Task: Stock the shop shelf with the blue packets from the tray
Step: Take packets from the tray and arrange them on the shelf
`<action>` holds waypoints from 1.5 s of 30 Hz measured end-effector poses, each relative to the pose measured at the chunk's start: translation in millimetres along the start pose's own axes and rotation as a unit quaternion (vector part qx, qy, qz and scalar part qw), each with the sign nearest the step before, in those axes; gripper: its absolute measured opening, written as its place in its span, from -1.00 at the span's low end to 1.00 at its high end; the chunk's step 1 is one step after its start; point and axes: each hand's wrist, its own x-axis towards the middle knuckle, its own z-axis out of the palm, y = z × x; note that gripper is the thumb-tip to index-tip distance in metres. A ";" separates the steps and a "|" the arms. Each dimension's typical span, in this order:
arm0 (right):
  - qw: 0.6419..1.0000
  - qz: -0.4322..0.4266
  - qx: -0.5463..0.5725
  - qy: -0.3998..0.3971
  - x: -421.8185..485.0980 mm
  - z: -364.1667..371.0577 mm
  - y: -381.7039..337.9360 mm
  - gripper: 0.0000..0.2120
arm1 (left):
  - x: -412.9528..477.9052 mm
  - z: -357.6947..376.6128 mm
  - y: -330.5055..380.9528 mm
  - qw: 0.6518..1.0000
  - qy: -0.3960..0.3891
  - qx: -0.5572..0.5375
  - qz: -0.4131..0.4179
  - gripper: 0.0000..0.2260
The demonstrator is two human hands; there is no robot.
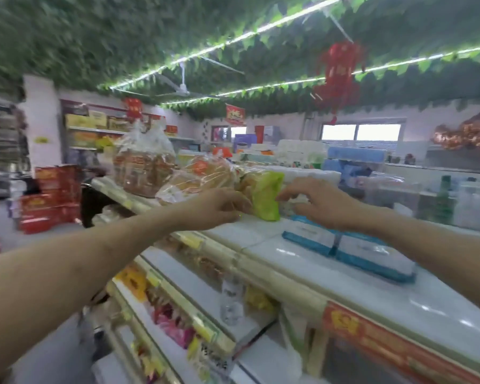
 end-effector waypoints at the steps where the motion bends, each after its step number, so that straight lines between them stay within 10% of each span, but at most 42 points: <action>1: 1.000 -0.019 0.010 -0.013 22.1 17.4 -26.8 -0.67 | -33.8 -13.8 -18.7 1.000 0.007 0.004 -0.027 -0.72; 11: 0.948 -0.228 0.141 -0.172 126.7 209.5 -362.6 -0.68 | -418.4 -97.9 -129.1 0.945 0.029 0.070 -0.319 -0.71; 21: 0.775 -0.430 0.221 -0.407 -29.0 417.9 -649.0 -0.73 | -767.6 11.0 -77.0 0.812 -0.041 -0.030 -0.582 -0.74; 25: 0.724 -0.455 0.145 -0.497 -101.9 479.8 -679.8 -0.72 | -840.2 72.0 -46.1 0.776 -0.144 -0.091 -0.607 -0.77; 29: 0.755 -0.436 0.156 -0.464 -137.8 508.9 -674.9 -0.78 | -880.5 117.0 -28.6 0.777 -0.220 -0.082 -0.585 -0.75; 45: 0.726 -0.432 0.131 -0.520 -161.3 521.2 -644.4 -0.56 | -889.5 138.5 -26.7 0.846 -0.227 -0.052 -0.481 -0.74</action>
